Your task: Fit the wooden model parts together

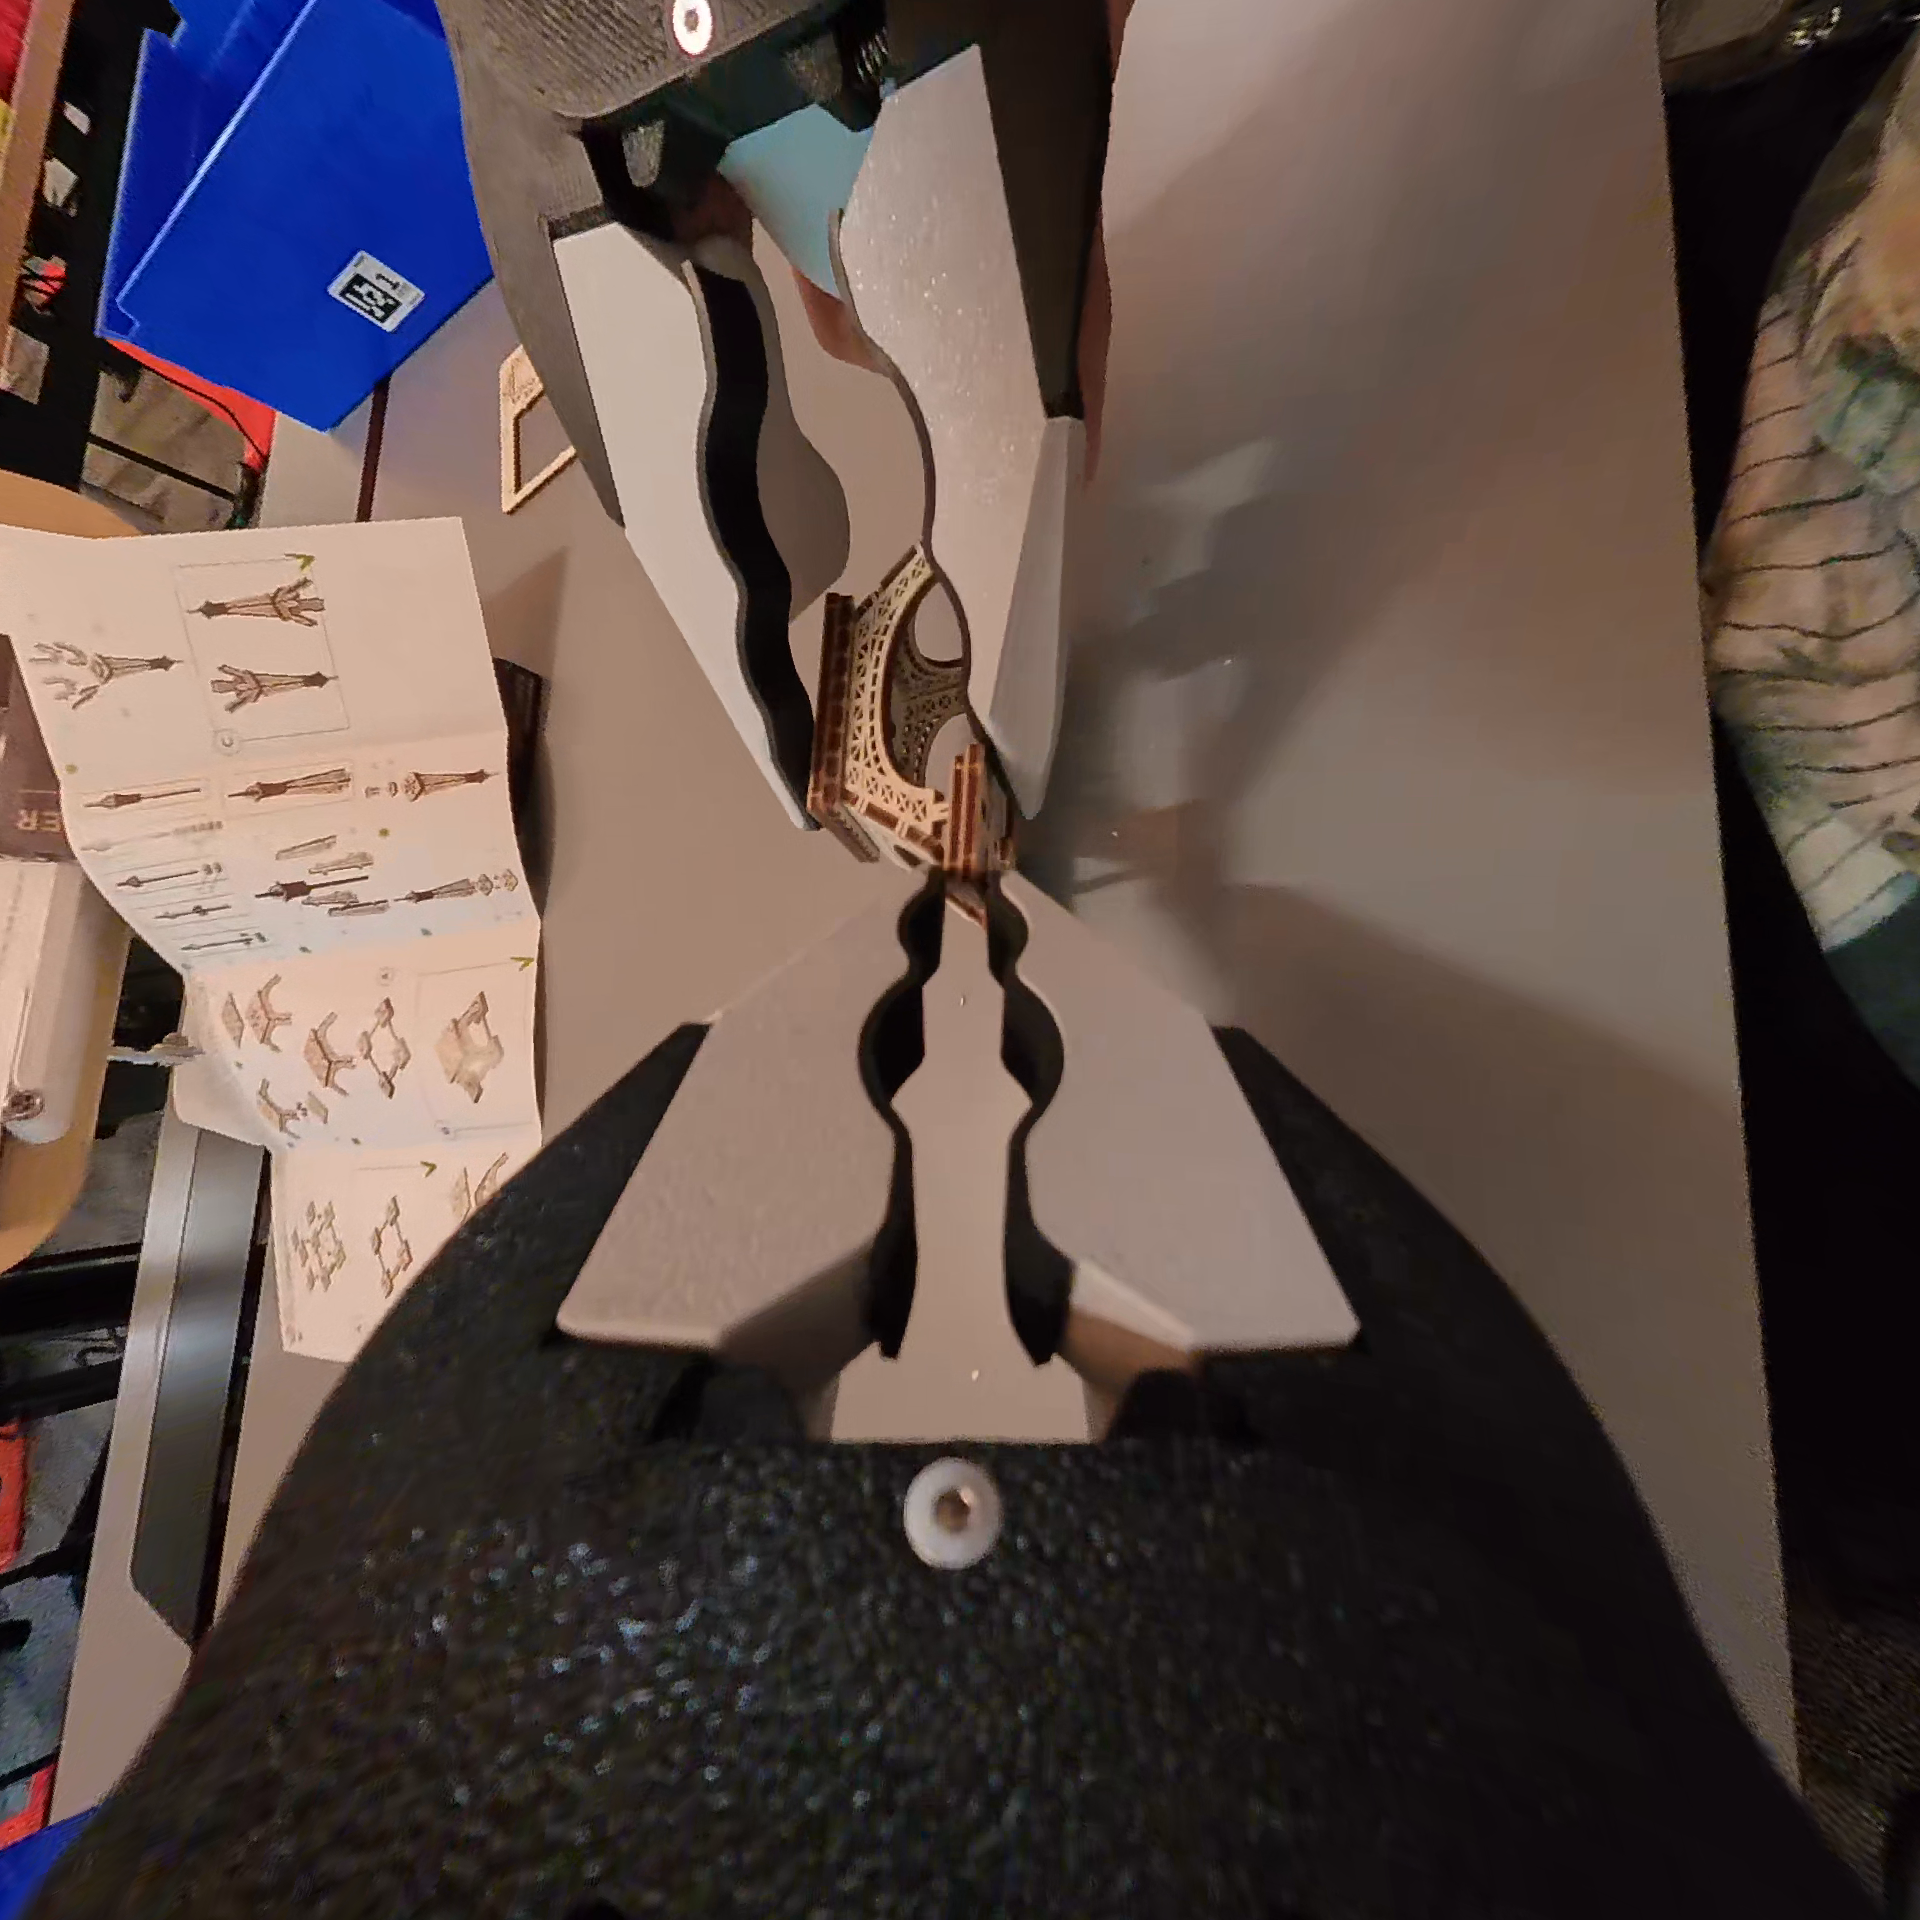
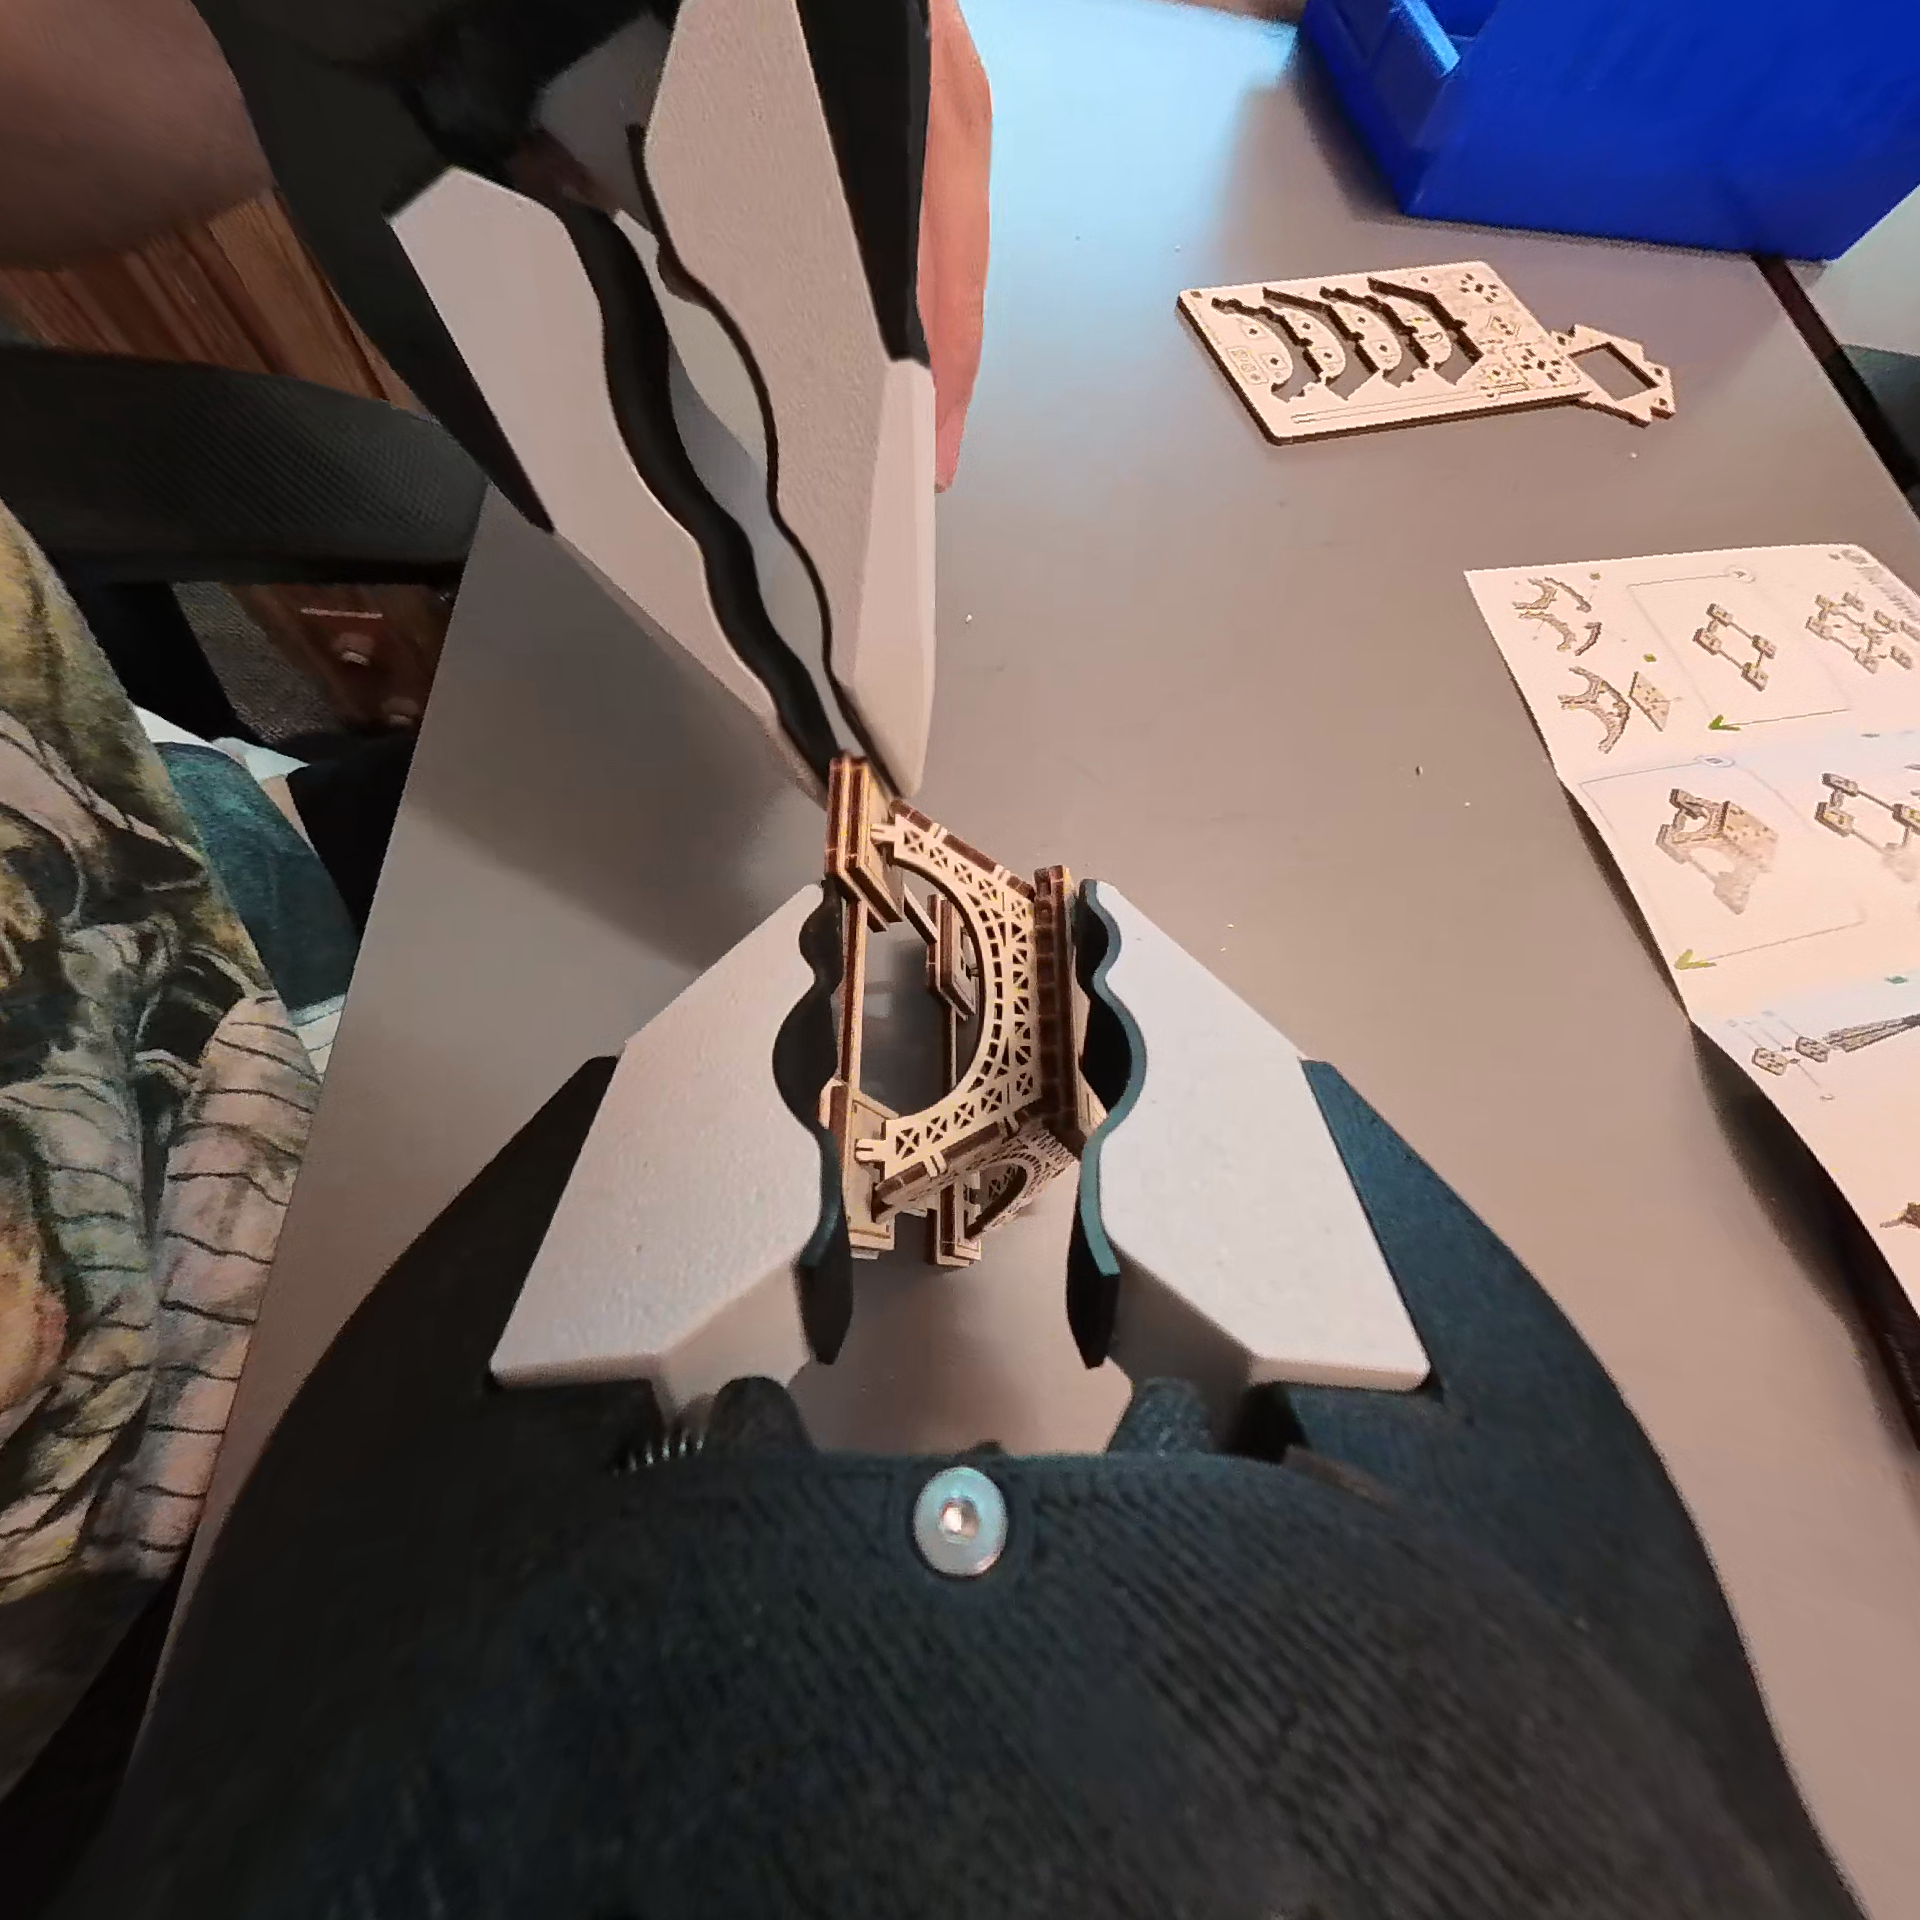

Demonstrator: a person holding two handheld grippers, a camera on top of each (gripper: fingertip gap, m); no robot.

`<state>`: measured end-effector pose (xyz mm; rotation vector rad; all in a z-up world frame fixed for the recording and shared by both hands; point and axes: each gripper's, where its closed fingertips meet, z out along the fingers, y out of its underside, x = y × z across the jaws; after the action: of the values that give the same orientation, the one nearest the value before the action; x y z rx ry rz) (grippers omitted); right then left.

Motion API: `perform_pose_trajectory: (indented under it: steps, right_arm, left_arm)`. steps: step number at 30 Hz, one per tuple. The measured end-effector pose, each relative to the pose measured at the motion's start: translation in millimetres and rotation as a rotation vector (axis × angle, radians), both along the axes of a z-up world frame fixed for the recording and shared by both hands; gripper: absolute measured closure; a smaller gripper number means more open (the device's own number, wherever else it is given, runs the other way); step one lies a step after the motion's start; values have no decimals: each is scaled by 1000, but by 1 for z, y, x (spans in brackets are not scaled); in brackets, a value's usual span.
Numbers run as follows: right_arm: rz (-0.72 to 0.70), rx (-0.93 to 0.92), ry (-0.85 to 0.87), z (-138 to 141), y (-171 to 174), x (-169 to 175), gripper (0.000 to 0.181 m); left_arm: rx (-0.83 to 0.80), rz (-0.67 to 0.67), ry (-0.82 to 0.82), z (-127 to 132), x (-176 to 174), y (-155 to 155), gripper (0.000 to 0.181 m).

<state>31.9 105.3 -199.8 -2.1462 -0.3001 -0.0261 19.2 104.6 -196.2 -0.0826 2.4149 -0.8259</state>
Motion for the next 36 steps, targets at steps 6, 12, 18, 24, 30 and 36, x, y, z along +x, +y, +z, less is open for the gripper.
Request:
perform_pose_trajectory:
  steps: [6, 12, 18, 24, 30, 36]
  right_arm:
    - [4, -4, -22, -1, -3, 0, 136]
    - [-18, -19, -49, -2, -3, 2, 134]
    - [-46, -56, -79, -1, 0, 6, 135]
    - [-148, -100, -76, -3, -4, 20, 124]
    - [-127, -153, -70, -7, -12, 19, 130]
    - [-81, -122, -70, -5, -16, 22, 132]
  left_arm:
    - [-17, -11, 8, -2, 0, -4, 178]
    - [-10, 14, 2, -4, 3, -4, 178]
    - [-9, 21, -11, -3, 8, -12, 178]
    - [-13, 50, -29, -3, 16, -13, 178]
    - [-20, 58, -27, -5, 20, -20, 178]
    - [-138, 32, -37, -2, 24, -23, 170]
